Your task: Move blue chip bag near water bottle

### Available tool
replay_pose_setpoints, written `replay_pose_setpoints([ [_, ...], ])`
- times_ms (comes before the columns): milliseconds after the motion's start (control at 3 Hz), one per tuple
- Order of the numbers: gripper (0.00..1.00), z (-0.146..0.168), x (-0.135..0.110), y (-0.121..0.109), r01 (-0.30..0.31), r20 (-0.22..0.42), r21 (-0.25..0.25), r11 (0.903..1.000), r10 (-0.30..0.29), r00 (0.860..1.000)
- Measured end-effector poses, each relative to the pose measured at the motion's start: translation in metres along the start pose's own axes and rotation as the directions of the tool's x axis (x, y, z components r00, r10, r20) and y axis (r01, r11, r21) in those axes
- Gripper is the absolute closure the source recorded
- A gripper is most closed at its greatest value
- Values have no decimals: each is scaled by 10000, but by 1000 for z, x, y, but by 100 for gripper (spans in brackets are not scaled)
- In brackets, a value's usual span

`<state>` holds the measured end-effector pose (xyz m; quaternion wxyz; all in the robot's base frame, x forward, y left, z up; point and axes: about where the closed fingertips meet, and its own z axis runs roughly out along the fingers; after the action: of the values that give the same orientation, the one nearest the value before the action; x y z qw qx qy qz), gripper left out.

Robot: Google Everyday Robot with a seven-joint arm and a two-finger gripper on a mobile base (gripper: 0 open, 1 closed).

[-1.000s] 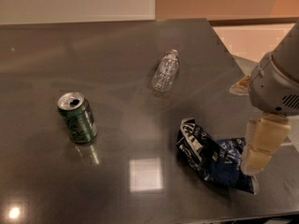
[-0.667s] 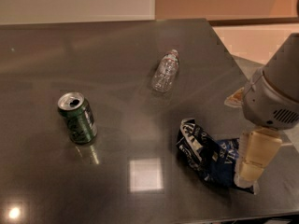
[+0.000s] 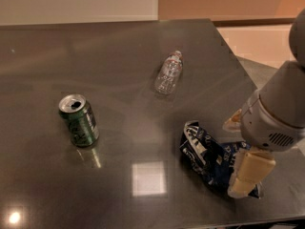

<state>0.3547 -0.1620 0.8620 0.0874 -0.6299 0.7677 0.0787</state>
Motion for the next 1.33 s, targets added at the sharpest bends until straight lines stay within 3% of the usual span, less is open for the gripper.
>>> replay_pose_setpoints([
  [667,65,3,4,-2,-74,100,156,9999,73,9999],
  [1000,88,-14,0,-18,-192,244,537,9984,179,9995],
  [1333,100,-38,-5,-51,-666,761,1080,9919,585,9954],
])
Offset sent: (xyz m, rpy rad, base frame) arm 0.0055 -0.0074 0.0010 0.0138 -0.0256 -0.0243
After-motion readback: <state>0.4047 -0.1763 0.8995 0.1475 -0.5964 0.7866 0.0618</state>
